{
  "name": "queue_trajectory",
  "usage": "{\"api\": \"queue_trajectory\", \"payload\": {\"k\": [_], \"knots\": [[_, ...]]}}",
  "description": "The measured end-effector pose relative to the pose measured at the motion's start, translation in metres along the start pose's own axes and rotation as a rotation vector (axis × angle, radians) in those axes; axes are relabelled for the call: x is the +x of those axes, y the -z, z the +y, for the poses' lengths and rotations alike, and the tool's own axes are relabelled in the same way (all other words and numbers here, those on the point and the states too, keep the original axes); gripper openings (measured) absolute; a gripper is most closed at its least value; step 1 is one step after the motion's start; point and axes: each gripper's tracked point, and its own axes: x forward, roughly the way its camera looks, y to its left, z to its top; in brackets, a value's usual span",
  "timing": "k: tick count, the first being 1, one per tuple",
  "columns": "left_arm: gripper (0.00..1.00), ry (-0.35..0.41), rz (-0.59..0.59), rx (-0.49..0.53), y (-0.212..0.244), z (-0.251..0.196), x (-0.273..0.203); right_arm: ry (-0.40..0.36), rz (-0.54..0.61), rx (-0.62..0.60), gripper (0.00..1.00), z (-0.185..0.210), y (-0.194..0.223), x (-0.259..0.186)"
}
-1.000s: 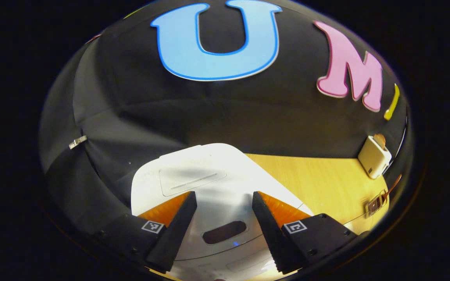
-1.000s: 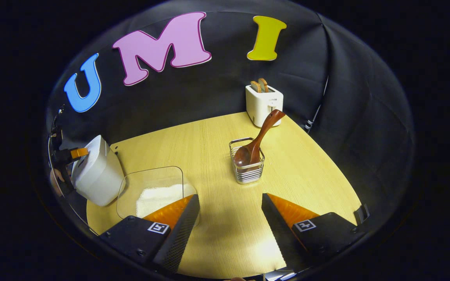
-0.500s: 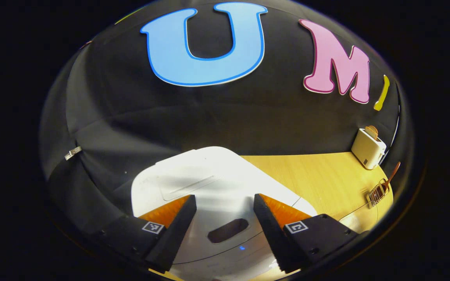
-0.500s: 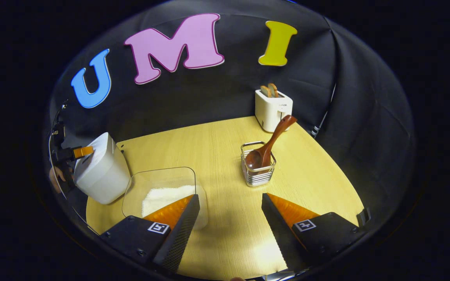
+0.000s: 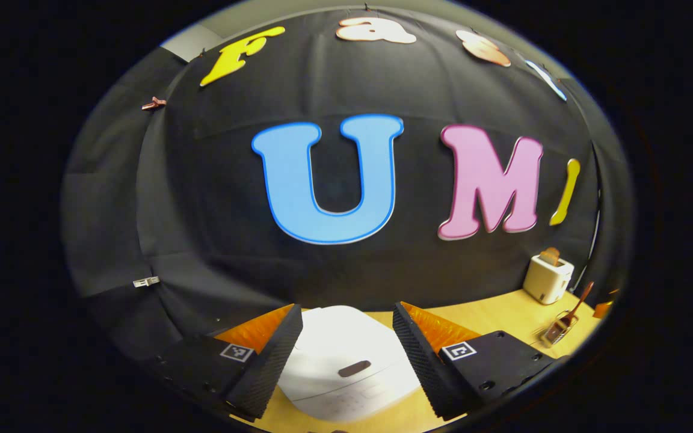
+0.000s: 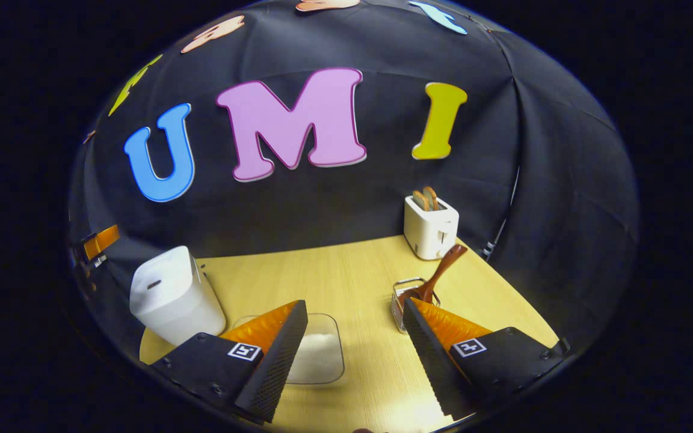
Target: Close the left gripper, press the button to open the rice cooker; take a wooden spoon from the chopstick holder with the right hand, scoop a spoonful of rice and pour it into the rice cooker, then put the wooden spoon back into the chopstick holder.
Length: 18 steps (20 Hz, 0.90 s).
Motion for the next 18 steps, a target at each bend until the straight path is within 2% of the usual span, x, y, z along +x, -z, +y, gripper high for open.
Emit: {"api": "queue_trajectory", "payload": {"k": [3, 6, 8, 9, 12, 15, 18], "knots": [[0.97, 0.033, -0.002, -0.051, -0.006, -0.003, -0.052, -0.016, -0.055, -0.039, 0.99, 0.016, -0.025, -0.025], [0.98, 0.046, 0.032, -0.148, 0.002, -0.009, -0.103, -0.021, -0.061, -0.048, 0.99, 0.035, -0.025, -0.046], [0.98, 0.025, 0.068, -0.213, 0.018, -0.008, -0.126, -0.069, 0.022, -0.049, 0.99, 0.057, -0.002, -0.049], [0.95, 0.007, 0.076, -0.233, 0.024, -0.006, -0.138, -0.109, 0.047, -0.05, 0.99, 0.071, 0.003, -0.048], [0.96, -0.072, 0.098, -0.244, 0.04, 0.006, -0.163, -0.191, 0.03, -0.102, 0.99, 0.097, -0.003, -0.056], [0.96, -0.125, 0.08, -0.262, 0.036, 0.003, -0.19, -0.27, 0.017, -0.127, 0.99, 0.104, 0.0, -0.07], [0.96, -0.158, 0.04, -0.279, 0.024, -0.011, -0.209, -0.311, 0.009, -0.127, 0.99, 0.09, 0.0, -0.083]]}}
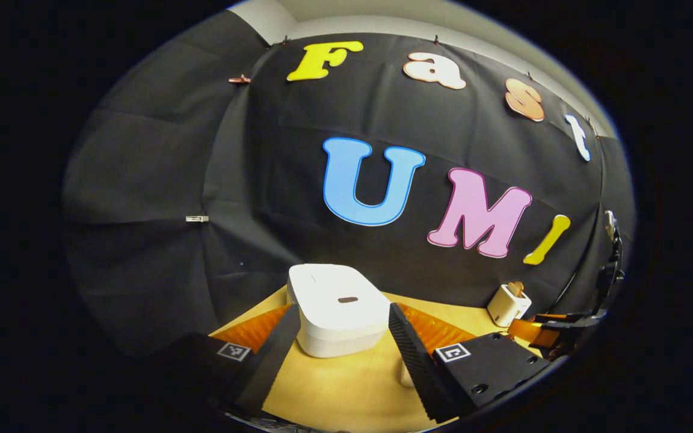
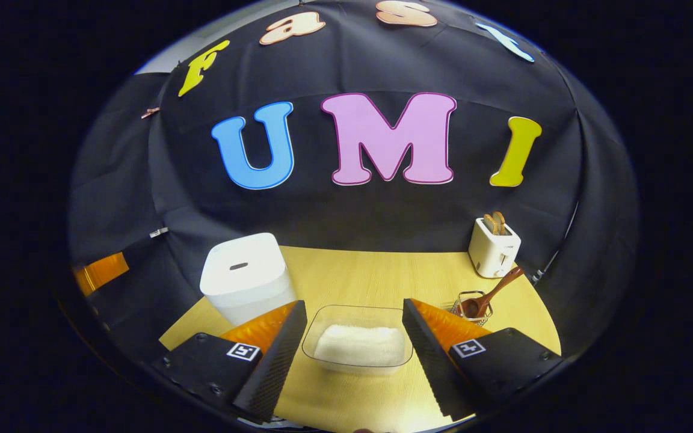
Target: Close the left gripper, press the button to open the rice cooker; take a wooden spoon from the chopstick holder with the right hand, scoop a spoonful of rice and pour it into the rice cooker, then put the wooden spoon back into the chopstick holder.
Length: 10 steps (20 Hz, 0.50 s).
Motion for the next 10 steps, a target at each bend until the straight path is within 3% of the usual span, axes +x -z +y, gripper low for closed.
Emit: {"api": "queue_trajectory", "payload": {"k": [10], "knots": [[0.95, 0.038, -0.086, 0.105, 0.003, -0.059, -0.079, 0.007, -0.125, 0.052, 0.99, -0.049, 0.001, -0.066]]}}
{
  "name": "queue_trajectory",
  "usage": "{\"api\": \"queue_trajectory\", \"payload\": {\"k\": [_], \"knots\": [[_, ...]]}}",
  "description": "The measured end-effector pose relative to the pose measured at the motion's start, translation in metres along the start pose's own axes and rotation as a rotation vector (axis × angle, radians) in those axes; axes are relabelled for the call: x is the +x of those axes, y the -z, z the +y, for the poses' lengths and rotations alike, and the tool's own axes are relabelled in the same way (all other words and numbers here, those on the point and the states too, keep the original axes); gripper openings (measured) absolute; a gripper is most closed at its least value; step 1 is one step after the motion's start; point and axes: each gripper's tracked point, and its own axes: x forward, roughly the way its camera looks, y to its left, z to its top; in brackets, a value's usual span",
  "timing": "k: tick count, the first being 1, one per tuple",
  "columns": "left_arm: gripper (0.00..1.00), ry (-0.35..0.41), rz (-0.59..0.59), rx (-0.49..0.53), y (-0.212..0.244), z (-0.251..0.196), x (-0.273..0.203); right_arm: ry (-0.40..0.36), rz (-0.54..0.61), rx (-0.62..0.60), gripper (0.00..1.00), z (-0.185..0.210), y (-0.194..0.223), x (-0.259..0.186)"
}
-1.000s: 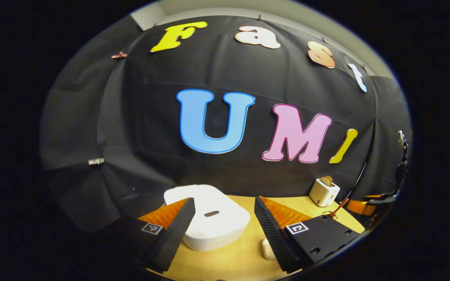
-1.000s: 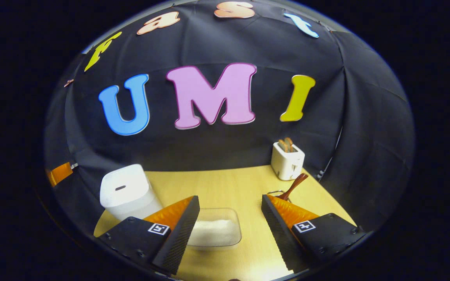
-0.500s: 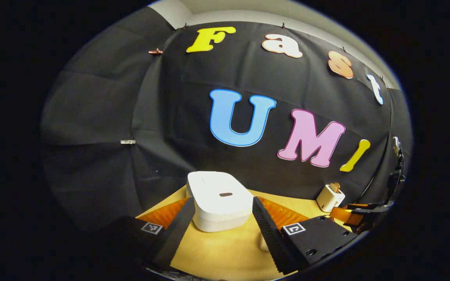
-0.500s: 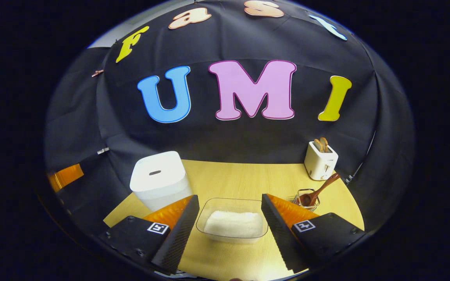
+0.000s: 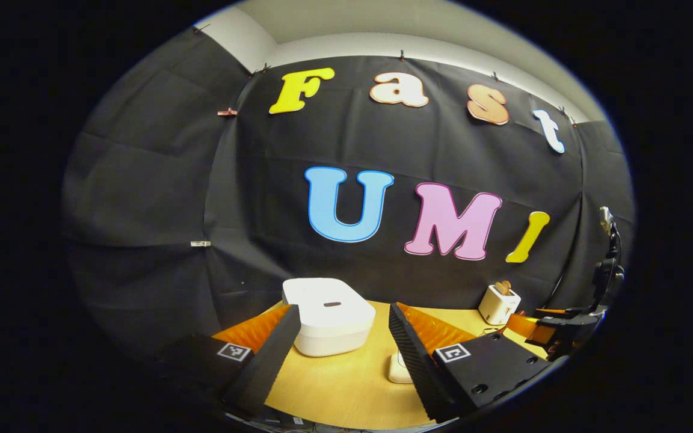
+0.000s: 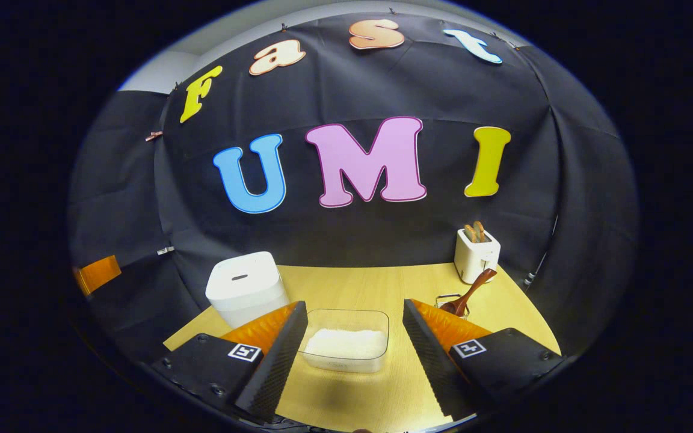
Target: Close the left gripper, press the button to open the rice cooker; take a wooden spoon from the chopstick holder with the right hand, scoop a spoonful of rice and pour it into the rice cooker, then put the wooden spoon back into the chopstick holder.
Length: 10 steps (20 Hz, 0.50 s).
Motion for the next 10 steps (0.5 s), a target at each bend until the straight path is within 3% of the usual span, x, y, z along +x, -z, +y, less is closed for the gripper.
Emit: {"api": "queue_trajectory", "payload": {"k": [6, 10], "knots": [[0.95, 0.041, 0.032, -0.007, 0.009, -0.027, 0.0, 0.036, -0.009, 0.0, 0.99, -0.033, 0.002, -0.022], [0.96, 0.047, 0.026, 0.014, 0.004, -0.03, 0.006, 0.066, 0.056, 0.062, 0.99, -0.044, 0.022, -0.018]]}}
